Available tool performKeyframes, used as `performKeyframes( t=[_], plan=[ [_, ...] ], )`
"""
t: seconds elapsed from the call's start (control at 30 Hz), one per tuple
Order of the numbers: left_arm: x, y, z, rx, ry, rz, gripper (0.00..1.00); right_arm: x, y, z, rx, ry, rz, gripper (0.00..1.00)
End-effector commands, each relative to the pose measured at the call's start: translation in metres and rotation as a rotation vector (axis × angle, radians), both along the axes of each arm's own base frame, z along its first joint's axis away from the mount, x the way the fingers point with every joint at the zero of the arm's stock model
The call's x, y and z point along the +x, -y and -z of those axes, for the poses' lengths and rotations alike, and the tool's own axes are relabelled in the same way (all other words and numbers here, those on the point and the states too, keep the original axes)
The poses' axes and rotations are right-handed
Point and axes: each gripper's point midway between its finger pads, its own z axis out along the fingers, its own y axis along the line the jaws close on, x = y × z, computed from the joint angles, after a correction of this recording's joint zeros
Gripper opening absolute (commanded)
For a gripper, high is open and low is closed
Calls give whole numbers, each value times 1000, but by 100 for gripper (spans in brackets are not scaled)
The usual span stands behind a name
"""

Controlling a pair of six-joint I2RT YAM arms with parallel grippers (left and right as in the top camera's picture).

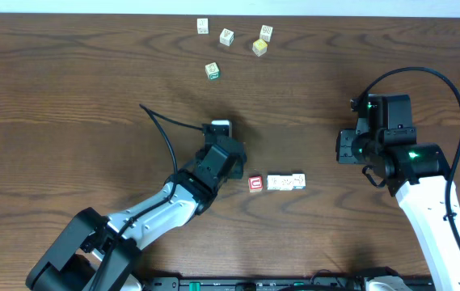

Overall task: Lift 5 blocks
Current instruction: 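Lower the open left gripper around the yellow M block and close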

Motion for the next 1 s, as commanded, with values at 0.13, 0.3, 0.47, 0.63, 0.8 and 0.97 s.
performKeyframes(
  t=[0.13,0.3,0.47,0.63,0.8,0.97],
  plan=[
    [10,4,-10,-14,28,-16,49,5,3,-7,12,19,20,35],
    [9,4,2,-22,-14,-48,49,5,3,-6,15,18,26,35],
    [7,22,19,35,-73,-11,49,5,3,-6,15,18,26,35],
    [9,30,29,71,-101,3,49,5,3,-6,15,15,26,35],
    [10,28,30,79,-101,-4,49,5,3,-6,15,15,26,35],
    [7,25,32,126,-100,40,49,4,3,-6,15,15,26,35]
  ],
)
